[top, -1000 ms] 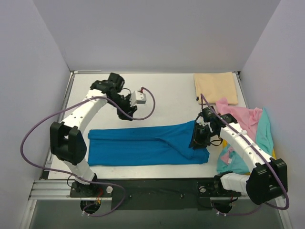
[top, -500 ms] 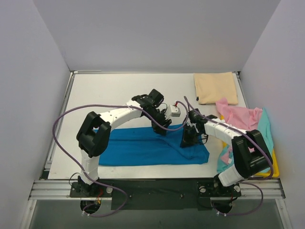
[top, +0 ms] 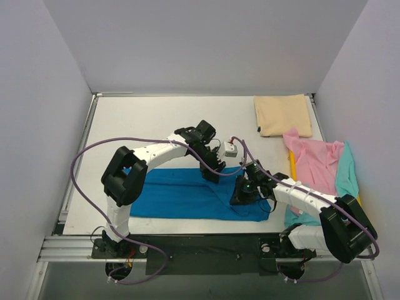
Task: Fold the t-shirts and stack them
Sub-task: Fold the other side of the tshirt into a rectangle
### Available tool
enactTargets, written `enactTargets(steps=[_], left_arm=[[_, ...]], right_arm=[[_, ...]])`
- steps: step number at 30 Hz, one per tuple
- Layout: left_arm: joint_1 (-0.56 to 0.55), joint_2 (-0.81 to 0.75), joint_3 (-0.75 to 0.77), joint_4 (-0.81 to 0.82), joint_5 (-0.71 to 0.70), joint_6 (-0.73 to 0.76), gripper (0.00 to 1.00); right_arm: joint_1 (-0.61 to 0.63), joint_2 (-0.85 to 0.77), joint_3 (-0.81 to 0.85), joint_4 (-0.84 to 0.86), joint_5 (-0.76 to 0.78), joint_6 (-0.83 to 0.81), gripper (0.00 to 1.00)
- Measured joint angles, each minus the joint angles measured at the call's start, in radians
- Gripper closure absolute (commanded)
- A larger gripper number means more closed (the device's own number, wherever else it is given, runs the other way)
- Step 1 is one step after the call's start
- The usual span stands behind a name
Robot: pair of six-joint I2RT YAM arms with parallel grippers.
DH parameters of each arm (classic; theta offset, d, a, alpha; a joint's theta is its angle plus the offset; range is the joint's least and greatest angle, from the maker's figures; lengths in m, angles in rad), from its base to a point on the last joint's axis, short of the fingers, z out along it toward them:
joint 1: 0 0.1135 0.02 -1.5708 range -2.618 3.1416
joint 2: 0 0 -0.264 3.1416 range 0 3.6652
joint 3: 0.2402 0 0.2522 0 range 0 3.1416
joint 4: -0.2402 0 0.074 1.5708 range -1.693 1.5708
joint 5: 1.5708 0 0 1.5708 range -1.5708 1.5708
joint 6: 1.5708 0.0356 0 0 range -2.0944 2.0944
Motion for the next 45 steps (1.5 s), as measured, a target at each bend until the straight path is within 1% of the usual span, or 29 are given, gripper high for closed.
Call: enactTargets(steps=[4,9,13,15,16,17,18,21,22,23,25,26,28,30,33,37,42,44,45], left_arm=[[-0.021,0.013,-0.002,-0.002,0.004,0.025,0.38],[-0.064,0.06,-0.025,0.018,0.011,0.031,0.35],[-0.082,0.098,-0.026,0.019,0.037,0.037,0.35],[-0.083,0.104,-0.026,0.012,0.06,0.048,0.43],[-0.083,0.104,-0.026,0.007,0.076,0.054,0.55],[-0.083,0.104,-0.026,0.002,0.092,0.063,0.61],[-0.084,0.104,-0.026,-0.003,0.107,0.07,0.72],[-0.084,0.101,-0.035,-0.029,0.142,0.111,0.84],[-0.083,0.098,-0.042,-0.049,0.154,0.131,0.95],[-0.084,0.095,-0.047,-0.064,0.161,0.142,1.0],[-0.084,0.087,-0.059,-0.093,0.175,0.168,1.0],[-0.084,0.082,-0.063,-0.1,0.178,0.175,1.0],[-0.084,0.073,-0.072,-0.103,0.18,0.18,1.0],[-0.084,0.066,-0.074,-0.103,0.182,0.18,1.0],[-0.084,0.061,-0.074,-0.103,0.186,0.179,1.0],[-0.084,0.061,-0.074,-0.101,0.186,0.178,1.0],[-0.084,0.061,-0.075,-0.1,0.186,0.178,1.0],[-0.084,0.061,-0.076,-0.1,0.185,0.178,1.0],[-0.084,0.061,-0.076,-0.1,0.185,0.178,1.0]], right_arm=[[0.005,0.006,-0.018,0.05,-0.023,0.02,0.94],[0.018,0.018,-0.054,0.093,-0.092,0.037,0.94],[0.019,-0.039,-0.112,0.105,-0.137,0.056,0.94],[0.019,-0.092,-0.134,0.101,-0.139,0.065,0.95],[0.019,-0.116,-0.139,0.099,-0.138,0.068,0.95],[0.018,-0.135,-0.14,0.094,-0.136,0.072,0.95],[0.018,-0.147,-0.14,0.09,-0.134,0.074,0.95],[0.007,-0.195,-0.14,0.059,-0.112,0.081,0.93],[0.0,-0.216,-0.14,0.036,-0.099,0.084,0.91],[-0.013,-0.243,-0.139,0.009,-0.077,0.089,0.9],[-0.054,-0.298,-0.13,-0.071,-0.021,0.108,0.86],[-0.074,-0.32,-0.125,-0.105,0.003,0.117,0.82],[-0.127,-0.38,-0.111,-0.195,0.061,0.149,0.76],[-0.153,-0.428,-0.109,-0.254,0.097,0.178,0.74],[-0.153,-0.447,-0.117,-0.304,0.101,0.222,0.73],[-0.153,-0.407,-0.131,-0.324,0.099,0.251,0.73],[-0.153,-0.352,-0.14,-0.308,0.086,0.273,0.73],[-0.153,-0.334,-0.154,-0.282,0.072,0.28,0.8],[-0.153,-0.325,-0.164,-0.266,0.064,0.286,0.86]])
